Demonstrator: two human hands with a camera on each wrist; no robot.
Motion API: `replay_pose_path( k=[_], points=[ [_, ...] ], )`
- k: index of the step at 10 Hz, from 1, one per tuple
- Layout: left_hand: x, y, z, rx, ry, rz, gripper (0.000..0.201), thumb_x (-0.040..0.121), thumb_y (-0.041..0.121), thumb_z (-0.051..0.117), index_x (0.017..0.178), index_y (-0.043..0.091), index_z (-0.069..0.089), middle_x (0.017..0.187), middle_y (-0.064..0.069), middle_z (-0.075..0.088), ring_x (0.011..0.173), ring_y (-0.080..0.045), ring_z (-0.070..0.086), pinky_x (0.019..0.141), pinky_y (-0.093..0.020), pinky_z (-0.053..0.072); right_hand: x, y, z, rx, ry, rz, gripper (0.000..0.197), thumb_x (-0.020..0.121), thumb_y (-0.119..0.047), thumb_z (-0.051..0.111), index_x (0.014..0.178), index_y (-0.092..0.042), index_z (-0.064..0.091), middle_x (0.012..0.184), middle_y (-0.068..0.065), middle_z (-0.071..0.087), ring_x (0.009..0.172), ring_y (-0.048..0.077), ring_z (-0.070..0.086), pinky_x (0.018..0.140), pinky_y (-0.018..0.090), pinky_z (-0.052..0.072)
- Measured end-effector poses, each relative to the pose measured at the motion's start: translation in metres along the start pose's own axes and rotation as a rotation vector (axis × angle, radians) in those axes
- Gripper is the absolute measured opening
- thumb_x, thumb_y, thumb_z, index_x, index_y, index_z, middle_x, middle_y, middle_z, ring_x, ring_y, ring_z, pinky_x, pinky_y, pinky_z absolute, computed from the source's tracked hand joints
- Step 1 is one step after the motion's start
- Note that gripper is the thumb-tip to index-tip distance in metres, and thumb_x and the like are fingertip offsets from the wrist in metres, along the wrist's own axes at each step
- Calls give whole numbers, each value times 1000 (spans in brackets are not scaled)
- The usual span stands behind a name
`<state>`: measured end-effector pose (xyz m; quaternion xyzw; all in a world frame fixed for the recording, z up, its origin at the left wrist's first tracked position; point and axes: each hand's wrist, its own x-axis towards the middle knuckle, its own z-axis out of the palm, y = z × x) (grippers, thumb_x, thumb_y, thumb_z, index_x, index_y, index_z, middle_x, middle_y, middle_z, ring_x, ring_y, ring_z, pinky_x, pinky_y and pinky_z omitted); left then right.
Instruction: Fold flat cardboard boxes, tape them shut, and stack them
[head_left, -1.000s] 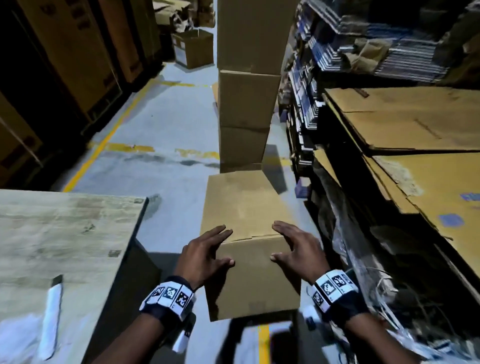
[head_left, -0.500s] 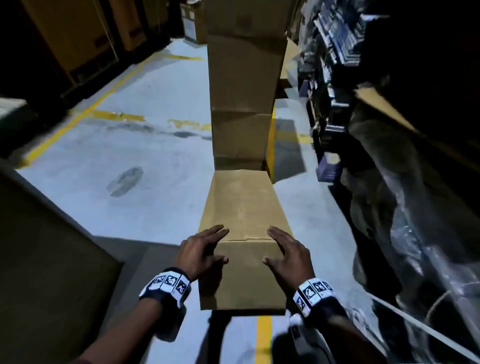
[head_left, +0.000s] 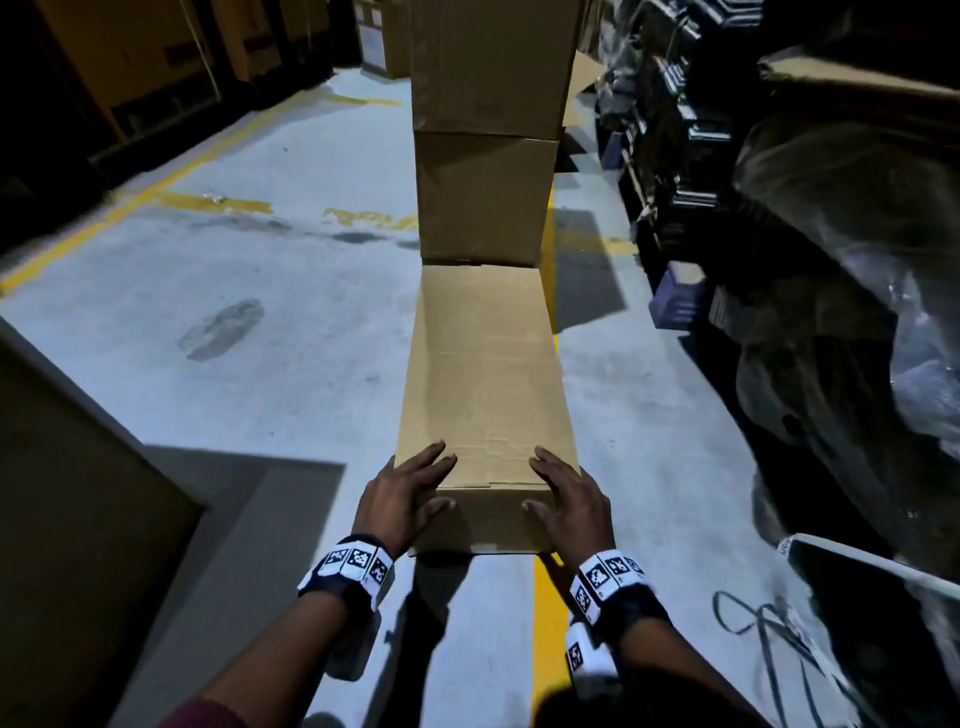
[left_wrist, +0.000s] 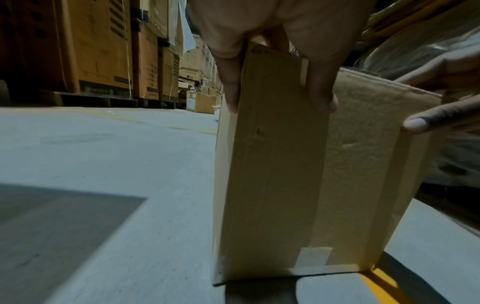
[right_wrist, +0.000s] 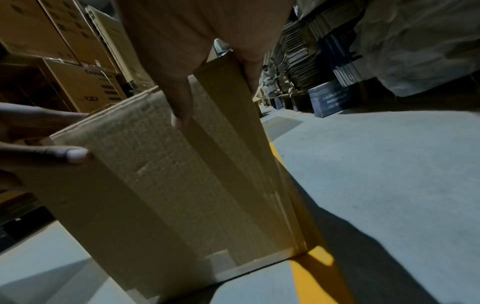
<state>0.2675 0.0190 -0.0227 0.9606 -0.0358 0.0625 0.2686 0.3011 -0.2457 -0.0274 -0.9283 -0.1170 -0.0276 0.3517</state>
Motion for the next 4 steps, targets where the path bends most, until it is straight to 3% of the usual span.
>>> replay_pose_path(
  k=[1,2,3,4],
  points=[
    [2,-2,5,19,-16,-14,53,87,44,73,138,44,56,151,30,37,124,-24,58,108,-39,43,0,-1,2,-1,2,31,55,82,-15,82,133,-30,65,147,-22,50,127,21,54,100,24,35],
    [5,3,1,56,-66,-47,52,90,40,71,139,41,55,153,26,36,124,-27,56,106,-37,42,5,-9,0,-47,-63,55,54,87,-22,78,137,-30,61,152,-21,46,131,28,50,105,32,39],
    [9,29,-26,181,-279,-164,59,94,57,56,149,40,42,162,15,24,141,-38,35,114,-48,32,13,-34,-20,-287,-278,101,61,94,-59,59,147,-30,51,160,-18,33,150,32,26,122,48,22],
    [20,89,-85,275,-331,-214,71,95,71,30,158,39,18,168,4,8,153,-35,0,118,-60,12,25,-103,-71,-471,-328,17,90,89,-82,14,156,-26,36,168,-10,16,157,28,-3,122,56,-7]
  ],
)
